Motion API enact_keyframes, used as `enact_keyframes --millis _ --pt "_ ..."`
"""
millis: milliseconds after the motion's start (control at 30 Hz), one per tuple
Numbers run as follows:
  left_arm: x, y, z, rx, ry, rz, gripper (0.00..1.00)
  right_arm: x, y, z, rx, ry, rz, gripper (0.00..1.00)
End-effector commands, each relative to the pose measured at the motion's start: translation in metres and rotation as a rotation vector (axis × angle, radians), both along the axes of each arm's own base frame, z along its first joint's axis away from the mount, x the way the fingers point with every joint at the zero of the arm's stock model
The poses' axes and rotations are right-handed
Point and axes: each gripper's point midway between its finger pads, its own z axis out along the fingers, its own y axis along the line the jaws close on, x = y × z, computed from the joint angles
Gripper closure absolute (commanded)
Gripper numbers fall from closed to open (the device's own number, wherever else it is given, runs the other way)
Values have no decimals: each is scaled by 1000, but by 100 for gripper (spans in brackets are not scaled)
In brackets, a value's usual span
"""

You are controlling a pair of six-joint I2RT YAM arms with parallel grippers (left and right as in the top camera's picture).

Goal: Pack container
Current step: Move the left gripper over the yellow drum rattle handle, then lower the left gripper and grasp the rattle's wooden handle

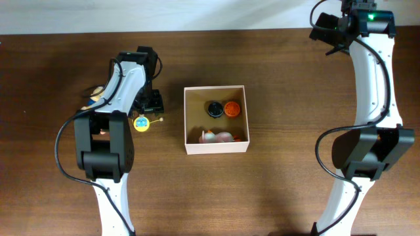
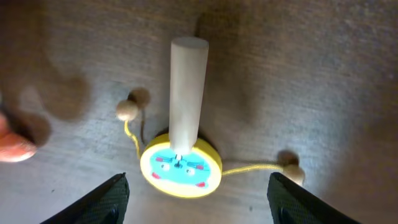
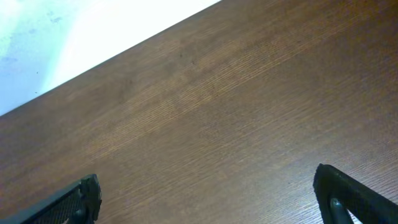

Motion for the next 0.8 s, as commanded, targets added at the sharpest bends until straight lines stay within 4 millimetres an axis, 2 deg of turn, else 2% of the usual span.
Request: enact_keyframes --millis 0,267,367,567,767 --pt "1 -1 -3 -7 -16 17 27 2 3 -6 9 8 -4 1" --pt "20 -2 -6 -14 -92 -5 27 2 3 -6 9 8 -4 1" --pt "23 -2 -8 -16 -97 -42 31 2 3 -6 9 8 -4 1" --pt "19 -1 -13 -12 -74 -85 41 2 3 -6 9 8 -4 1" --pt "10 1 -25 -9 -46 -85 41 2 3 -6 9 8 -4 1"
